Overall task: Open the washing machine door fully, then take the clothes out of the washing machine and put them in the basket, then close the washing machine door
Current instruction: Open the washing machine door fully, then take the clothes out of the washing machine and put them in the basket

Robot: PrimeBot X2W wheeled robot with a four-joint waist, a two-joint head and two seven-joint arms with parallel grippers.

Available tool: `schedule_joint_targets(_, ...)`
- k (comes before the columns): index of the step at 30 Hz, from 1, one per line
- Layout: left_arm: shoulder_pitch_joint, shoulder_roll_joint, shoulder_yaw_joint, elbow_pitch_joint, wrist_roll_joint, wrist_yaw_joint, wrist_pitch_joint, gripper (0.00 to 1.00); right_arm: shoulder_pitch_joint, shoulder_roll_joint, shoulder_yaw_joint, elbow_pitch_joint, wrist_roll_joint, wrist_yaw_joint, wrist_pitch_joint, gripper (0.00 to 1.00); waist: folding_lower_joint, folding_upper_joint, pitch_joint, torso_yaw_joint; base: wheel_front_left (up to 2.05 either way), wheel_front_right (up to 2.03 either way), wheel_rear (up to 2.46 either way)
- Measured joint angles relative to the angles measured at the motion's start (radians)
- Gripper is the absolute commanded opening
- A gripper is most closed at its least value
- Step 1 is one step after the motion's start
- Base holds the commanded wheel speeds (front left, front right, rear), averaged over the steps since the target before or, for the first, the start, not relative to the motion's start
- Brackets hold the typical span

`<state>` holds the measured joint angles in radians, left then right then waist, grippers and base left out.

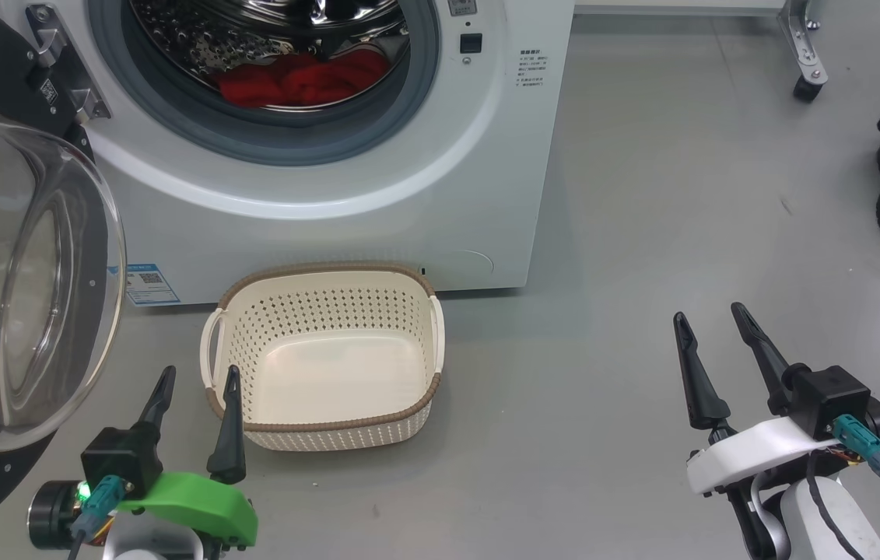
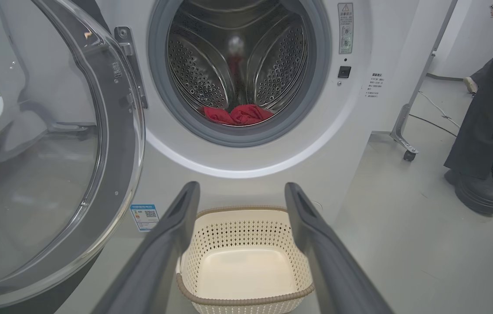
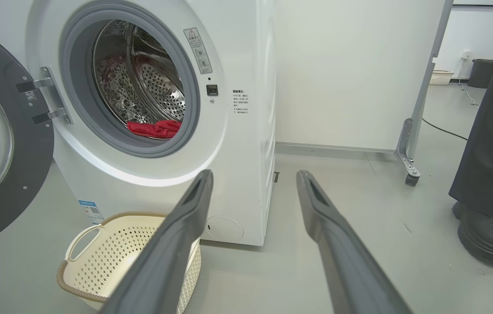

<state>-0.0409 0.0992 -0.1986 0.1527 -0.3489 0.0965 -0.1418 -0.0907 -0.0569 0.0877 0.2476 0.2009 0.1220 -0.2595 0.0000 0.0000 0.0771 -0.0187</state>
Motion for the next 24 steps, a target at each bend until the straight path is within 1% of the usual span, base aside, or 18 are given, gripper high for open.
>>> schedule_joint_targets(15, 0.000, -0.001, 0.001, -0.018, 0.000, 0.004, 0.008, 1.00, 0.000, 0.002, -0.001, -0.010, 0.000, 0.000, 0.000, 1.00, 0.0000, 0.0000, -0.001, -0.001, 0.02, -0.02, 0.00)
schedule_joint_targets(24, 0.000, -0.005, -0.004, -0.028, -0.003, 0.004, 0.018, 1.00, 0.001, 0.004, -0.004, -0.012, 0.000, 0.000, 0.000, 1.00, 0.0000, 0.0000, -0.002, -0.002, 0.33, -0.33, 0.00)
